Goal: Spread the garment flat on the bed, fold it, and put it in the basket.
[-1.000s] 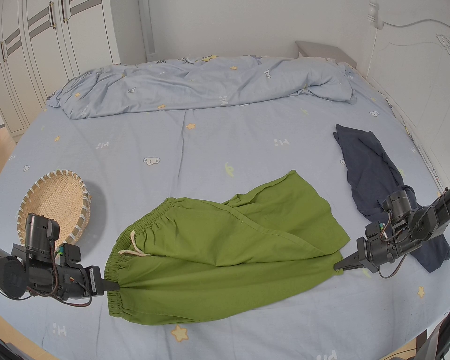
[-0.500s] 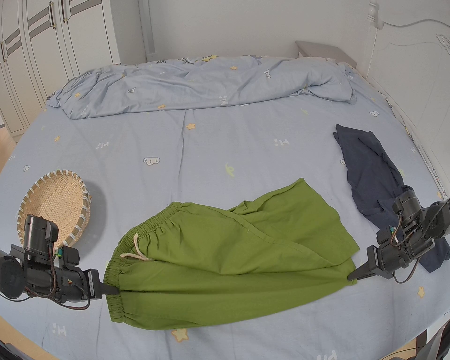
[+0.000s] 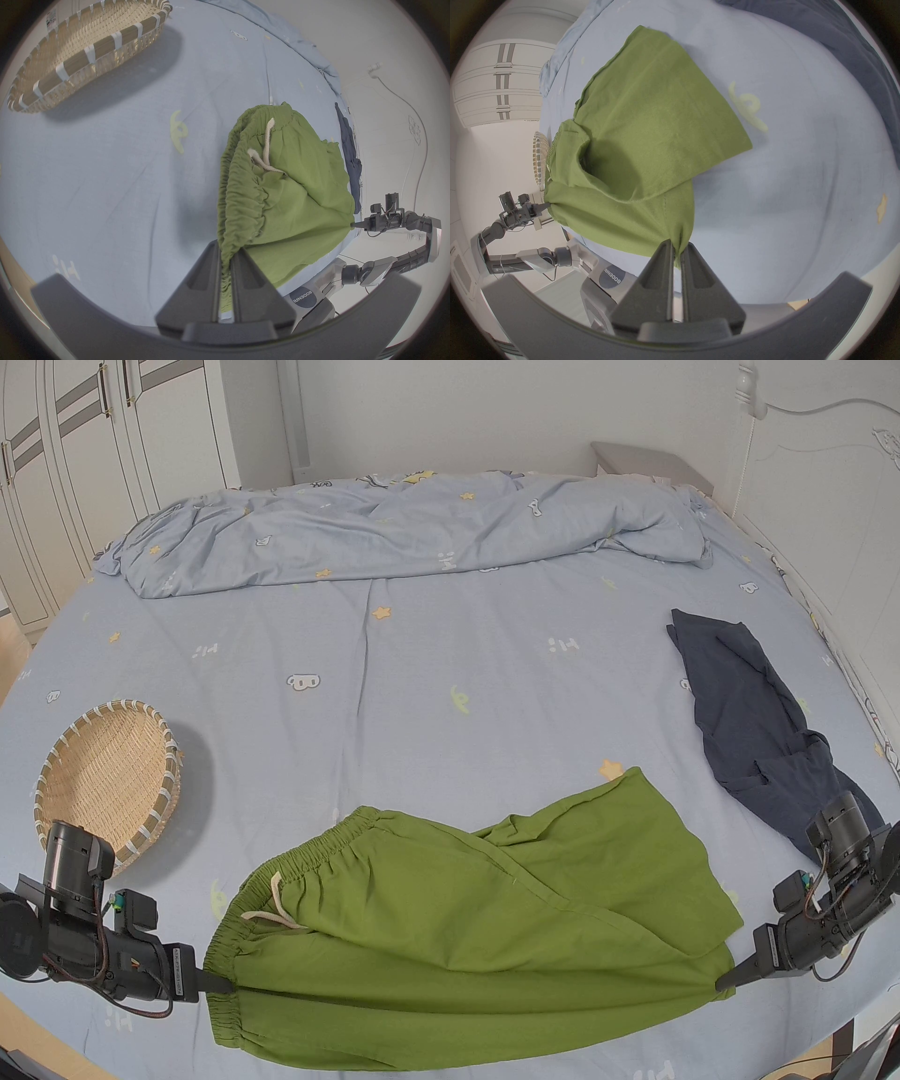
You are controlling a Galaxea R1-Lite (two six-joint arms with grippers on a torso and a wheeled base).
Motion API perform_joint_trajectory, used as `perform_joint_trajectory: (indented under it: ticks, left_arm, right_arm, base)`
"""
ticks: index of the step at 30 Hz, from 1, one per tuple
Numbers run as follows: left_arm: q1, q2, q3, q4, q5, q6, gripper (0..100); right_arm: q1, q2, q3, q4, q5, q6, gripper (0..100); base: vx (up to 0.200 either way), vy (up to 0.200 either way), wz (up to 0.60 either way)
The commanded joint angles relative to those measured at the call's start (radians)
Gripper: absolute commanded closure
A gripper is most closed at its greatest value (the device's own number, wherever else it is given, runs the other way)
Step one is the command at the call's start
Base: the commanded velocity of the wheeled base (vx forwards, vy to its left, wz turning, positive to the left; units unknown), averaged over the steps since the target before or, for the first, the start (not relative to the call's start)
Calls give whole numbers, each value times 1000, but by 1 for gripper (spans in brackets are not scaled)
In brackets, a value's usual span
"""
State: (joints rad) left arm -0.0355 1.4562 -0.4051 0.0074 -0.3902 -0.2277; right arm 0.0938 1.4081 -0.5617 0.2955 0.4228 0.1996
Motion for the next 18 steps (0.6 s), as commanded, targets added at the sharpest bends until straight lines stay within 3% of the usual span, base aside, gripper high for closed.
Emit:
perform_joint_trajectory:
  ticks: [1, 13, 14, 16, 17, 18]
  left_arm:
    - [-6, 0, 28, -3, 2, 1, 100]
    - [-52, 30, 37, -3, -2, -2, 100]
    - [-57, 33, 35, -4, -2, -2, 0]
    - [-60, 39, 32, -4, -2, -2, 0]
    - [-60, 41, 31, -4, -4, -2, 0]
    - [-60, 41, 31, -4, -4, -2, 0]
  right_arm:
    - [14, -47, 71, -1, -4, 1, 100]
    - [20, -9, 120, -92, -1, 1, 100]
    - [20, -8, 121, -92, -1, 3, 100]
    - [18, -8, 123, -92, 1, 1, 100]
    - [17, -8, 123, -92, 1, 3, 0]
    - [17, -9, 123, -92, 1, 3, 0]
  base:
    - [0, 0, 0]
    - [0, 0, 0]
    - [0, 0, 0]
    - [0, 0, 0]
    - [0, 0, 0]
    - [0, 0, 0]
